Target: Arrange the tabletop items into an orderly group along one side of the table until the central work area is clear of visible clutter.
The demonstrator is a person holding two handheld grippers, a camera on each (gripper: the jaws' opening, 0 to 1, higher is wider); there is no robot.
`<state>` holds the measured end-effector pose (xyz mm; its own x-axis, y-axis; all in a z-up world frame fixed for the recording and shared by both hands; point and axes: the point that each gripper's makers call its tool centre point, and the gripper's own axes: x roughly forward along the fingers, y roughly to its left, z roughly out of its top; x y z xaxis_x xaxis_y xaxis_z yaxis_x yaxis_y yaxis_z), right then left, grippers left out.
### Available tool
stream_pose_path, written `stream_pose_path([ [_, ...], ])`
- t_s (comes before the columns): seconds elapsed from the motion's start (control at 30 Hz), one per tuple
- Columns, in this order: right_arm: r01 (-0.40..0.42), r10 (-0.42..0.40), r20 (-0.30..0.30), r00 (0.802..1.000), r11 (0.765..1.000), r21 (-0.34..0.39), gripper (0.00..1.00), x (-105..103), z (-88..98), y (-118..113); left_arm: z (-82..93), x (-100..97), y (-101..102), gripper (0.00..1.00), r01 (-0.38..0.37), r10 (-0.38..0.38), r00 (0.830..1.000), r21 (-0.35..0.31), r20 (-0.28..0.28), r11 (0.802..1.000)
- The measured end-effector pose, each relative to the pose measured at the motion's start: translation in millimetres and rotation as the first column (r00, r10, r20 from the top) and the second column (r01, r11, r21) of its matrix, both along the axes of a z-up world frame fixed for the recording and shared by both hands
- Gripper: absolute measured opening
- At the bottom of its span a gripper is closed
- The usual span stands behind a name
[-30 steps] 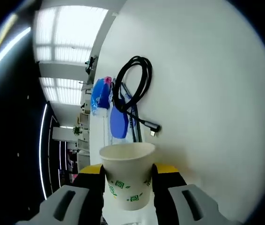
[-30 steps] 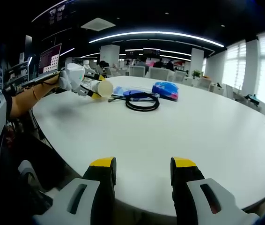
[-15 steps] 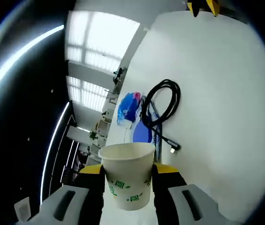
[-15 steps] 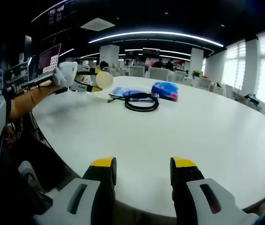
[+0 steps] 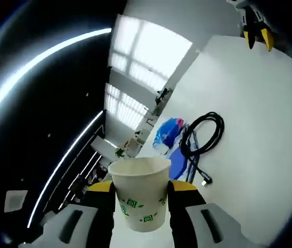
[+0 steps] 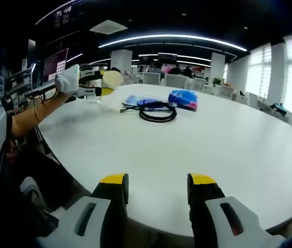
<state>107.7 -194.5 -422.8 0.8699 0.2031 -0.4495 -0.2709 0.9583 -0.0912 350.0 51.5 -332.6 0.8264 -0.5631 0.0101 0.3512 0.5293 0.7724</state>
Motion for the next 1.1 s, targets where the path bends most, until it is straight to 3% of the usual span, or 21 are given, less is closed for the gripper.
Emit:
stream_pose_path([
  [0.13,0.000,0.000,-0.002,1.000,1.000,-0.001,0.43,-1,-0.3,0,7.2,0.3,8,0.39,0.012,-0.017,0.999,-0.136,-0.035,0.991],
  [0.2,0.000,0.000,-0.001,1.000,1.000,0.000,0.43,-1,0.1,0,7.6,0.5,10,0.39,0.010,-0.016,0.999,-0.155,-0.043,0.988],
  [0.33,-0.004,0.004,-0.002,1.000,1.000,0.000,0.43,0,-0.4,1,10.4,-0.6,14,0.39,0.021,-0.042,0.996,-0.257,-0.075,0.966],
  [0.5,-0.012,0.012,-0.003,1.000,1.000,0.000,0.43,1,-0.8,3,10.3,2.5,24,0.39,-0.015,-0.007,0.997,-0.273,-0.079,0.962],
  [0.7,-0.015,0.015,-0.002,1.000,1.000,0.003,0.43,2,-0.7,4,11.2,10.7,40,0.40,-0.056,0.000,0.991,-0.402,-0.137,0.914],
  [0.97,-0.016,0.016,-0.006,1.000,1.000,0.002,0.43,2,-1.7,4,8.1,20.2,52,0.40,-0.097,0.021,0.986,-0.466,-0.166,0.880],
  [1.03,-0.015,0.015,-0.005,1.000,1.000,0.004,0.43,3,-1.4,3,6.7,24.2,55,0.40,-0.109,0.008,0.981,-0.513,-0.195,0.852],
  [1.1,-0.013,0.013,-0.006,1.000,1.000,0.003,0.43,3,-1.4,3,3.9,27.8,57,0.40,-0.127,0.018,0.978,-0.523,-0.209,0.843],
])
